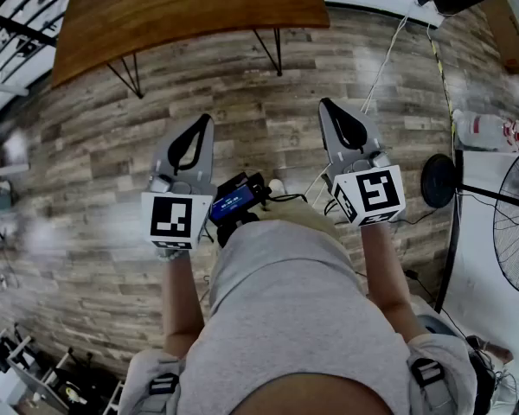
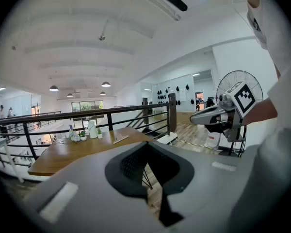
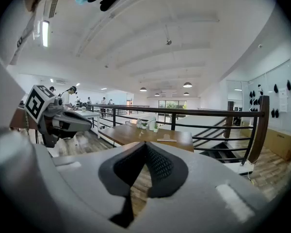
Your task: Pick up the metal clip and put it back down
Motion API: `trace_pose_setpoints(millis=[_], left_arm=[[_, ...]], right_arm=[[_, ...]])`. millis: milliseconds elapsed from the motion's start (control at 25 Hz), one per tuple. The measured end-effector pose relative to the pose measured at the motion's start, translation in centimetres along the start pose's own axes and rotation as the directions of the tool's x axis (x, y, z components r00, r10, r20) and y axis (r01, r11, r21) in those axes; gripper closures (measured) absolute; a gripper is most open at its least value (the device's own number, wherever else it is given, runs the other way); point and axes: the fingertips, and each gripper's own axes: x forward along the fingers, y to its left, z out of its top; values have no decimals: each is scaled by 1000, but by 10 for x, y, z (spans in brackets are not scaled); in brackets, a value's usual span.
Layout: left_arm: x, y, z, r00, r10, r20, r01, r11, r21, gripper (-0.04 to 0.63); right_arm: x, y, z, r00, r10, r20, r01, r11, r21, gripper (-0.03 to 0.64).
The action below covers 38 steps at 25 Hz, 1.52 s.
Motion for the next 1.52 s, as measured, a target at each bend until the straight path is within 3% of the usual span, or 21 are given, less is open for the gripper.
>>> trace_pose_setpoints(millis=[520,800,840,960,1080,1520], left_arm=[[-1,0,0,1000,-5,4,5,1000,-3,583],[1,0,2,1000,-8,9,9,999,-38,592],[2,-1,2,1000,-13,9,14,999,-42,555],[3,-7,3,1000,-22,5,22,999,-39,507],[2,-18,4,1000,-14,4,14,999,-33,503],[-3,-27,12,998,55,9,-54,994,-94,517]], right_arm=[[0,1,-3,1000,-14,-10,14,1000,-5,617],[0,0,-1,1000,-23,-4,23,999,30,615],[1,0,-1,1000,-21,-4,21,999,33,615],[0,0,-2,1000,-4,-5,4,999,52,555],[-9,-3,-4,1000,10,7,-11,998,70,502],[-17,-19,-7,998,54,22,-55,996,71,488]])
